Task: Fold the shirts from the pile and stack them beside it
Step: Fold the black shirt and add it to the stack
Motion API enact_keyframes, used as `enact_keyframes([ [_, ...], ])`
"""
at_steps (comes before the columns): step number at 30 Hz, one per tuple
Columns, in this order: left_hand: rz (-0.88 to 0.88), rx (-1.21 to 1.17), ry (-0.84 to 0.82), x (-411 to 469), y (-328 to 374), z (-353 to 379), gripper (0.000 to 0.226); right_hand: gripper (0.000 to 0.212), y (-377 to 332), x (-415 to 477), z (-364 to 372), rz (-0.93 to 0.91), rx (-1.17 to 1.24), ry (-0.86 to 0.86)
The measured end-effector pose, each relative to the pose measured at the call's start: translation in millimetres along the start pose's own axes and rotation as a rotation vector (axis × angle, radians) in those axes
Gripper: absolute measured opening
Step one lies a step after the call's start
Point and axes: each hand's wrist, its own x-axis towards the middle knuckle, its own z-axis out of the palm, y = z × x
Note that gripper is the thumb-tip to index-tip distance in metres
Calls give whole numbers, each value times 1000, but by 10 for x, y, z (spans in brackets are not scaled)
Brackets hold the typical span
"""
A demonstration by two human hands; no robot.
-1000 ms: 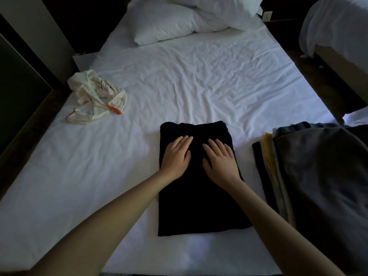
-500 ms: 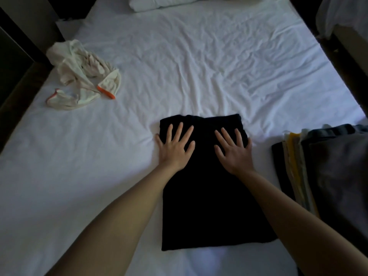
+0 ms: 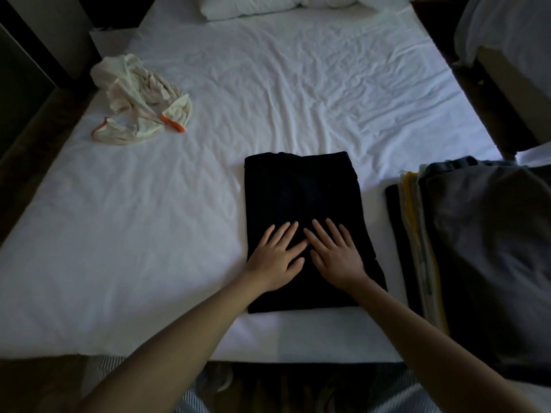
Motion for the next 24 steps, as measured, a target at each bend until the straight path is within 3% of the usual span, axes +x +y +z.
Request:
enact_keyframes([
  [7,173,19,148,-800,290,302,46,47,-96,-869,105,-50,69,-49],
  [10,174,-239,230,-950,282,317,44,43,-67,-869,10,4,220,81],
  [12,-56,-546,361,-924,234,243,41,40,-59,-777,-168,209,326,219],
  [14,-413,-723,436,-867,150,133,47,43,-15,-704,-307,508,395,221],
  [16,-664,-835,391,-807,96,1,45,49,62,-689,-332,752,478,151],
  [21,-828,-824,269,-745,197,-157,43,37,102,-705,-405,899,1016,51],
  [24,-856,-772,323,-783,175,-190,18,31,152,-744,-496,937,1216,82],
])
